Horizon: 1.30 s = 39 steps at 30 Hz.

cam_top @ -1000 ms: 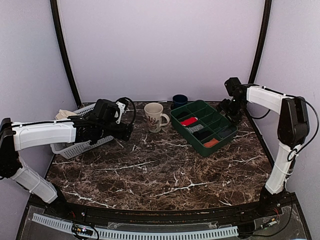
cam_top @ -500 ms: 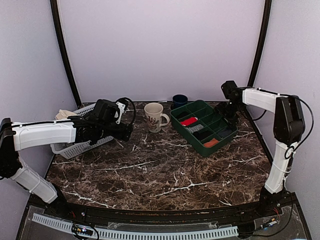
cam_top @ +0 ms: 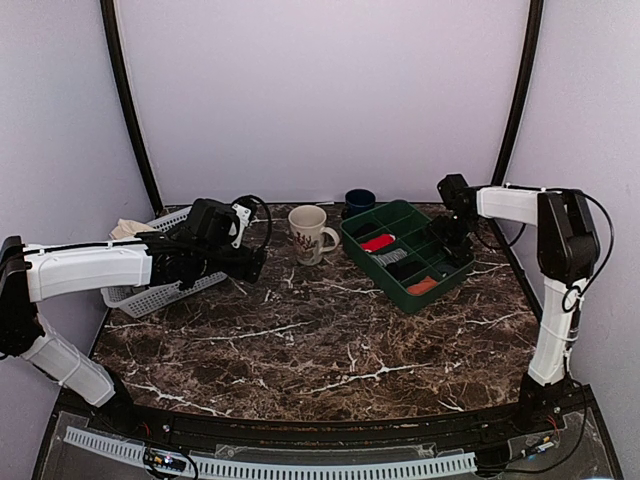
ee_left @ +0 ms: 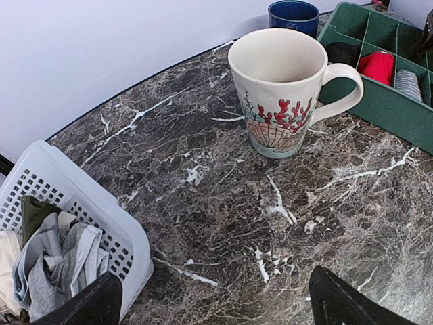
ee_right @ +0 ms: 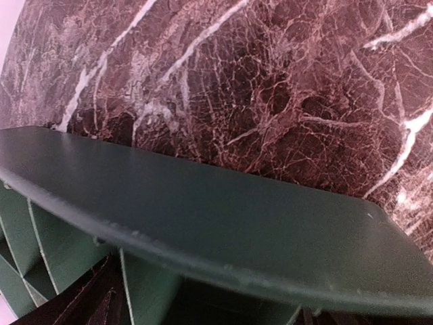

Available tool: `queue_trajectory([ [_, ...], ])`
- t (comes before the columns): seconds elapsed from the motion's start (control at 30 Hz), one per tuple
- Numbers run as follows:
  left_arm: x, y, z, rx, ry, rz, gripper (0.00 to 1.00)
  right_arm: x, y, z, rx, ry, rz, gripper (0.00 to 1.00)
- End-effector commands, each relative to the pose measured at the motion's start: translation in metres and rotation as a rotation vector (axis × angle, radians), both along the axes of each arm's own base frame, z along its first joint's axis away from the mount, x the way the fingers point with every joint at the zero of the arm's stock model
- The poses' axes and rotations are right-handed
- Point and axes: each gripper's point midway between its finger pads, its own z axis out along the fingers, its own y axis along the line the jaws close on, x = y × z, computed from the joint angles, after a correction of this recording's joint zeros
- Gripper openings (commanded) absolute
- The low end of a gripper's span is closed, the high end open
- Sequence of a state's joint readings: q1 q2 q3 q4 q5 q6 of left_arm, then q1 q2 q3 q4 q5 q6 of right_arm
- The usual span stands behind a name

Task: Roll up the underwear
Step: Adjust the underwear in the storage box.

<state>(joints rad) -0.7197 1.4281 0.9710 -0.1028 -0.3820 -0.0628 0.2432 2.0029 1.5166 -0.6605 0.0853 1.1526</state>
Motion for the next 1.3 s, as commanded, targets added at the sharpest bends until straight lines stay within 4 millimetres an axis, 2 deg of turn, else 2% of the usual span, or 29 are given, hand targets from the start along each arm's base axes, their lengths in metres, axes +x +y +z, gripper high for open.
queue_trajectory([
  [0.0, -0.002, 0.006, 0.006, 0.003, -0.013, 0.004, 0.99, -0.008, 0.003, -0.024, -0.001, 0.051, 0.017, 0.89],
  [0.07, -0.002, 0.006, 0.007, 0.002, -0.013, 0.005, 0.99, -0.005, 0.004, -0.015, 0.003, 0.031, 0.026, 0.88],
  [0.27, -0.003, 0.005, 0.007, -0.015, -0.007, 0.006, 0.99, 0.013, 0.009, 0.035, 0.010, -0.055, 0.053, 0.89],
  [0.37, -0.002, 0.004, 0.008, -0.021, -0.010, 0.006, 0.99, 0.012, 0.012, 0.046, 0.026, -0.062, 0.062, 0.89],
  [0.47, -0.002, 0.004, 0.007, -0.025, -0.007, 0.008, 0.99, 0.007, 0.016, 0.047, 0.041, -0.058, 0.073, 0.89],
  [0.63, -0.002, 0.004, 0.004, -0.027, -0.001, 0.018, 0.99, -0.007, 0.026, 0.035, 0.063, -0.016, 0.094, 0.89],
  [0.77, -0.003, 0.005, 0.005, -0.028, -0.001, 0.017, 0.99, -0.010, 0.027, 0.041, 0.041, -0.035, 0.099, 0.88],
  [1.0, -0.002, 0.005, 0.007, -0.018, -0.006, 0.011, 0.99, -0.004, -0.012, 0.030, -0.082, -0.025, 0.043, 0.88],
  [1.13, -0.003, 0.008, 0.008, -0.011, -0.007, 0.016, 0.99, 0.002, -0.033, 0.032, -0.107, -0.037, 0.012, 0.88],
  [1.27, -0.005, 0.008, 0.008, -0.009, -0.003, 0.015, 0.99, 0.012, -0.038, 0.043, -0.098, -0.059, 0.026, 0.88],
])
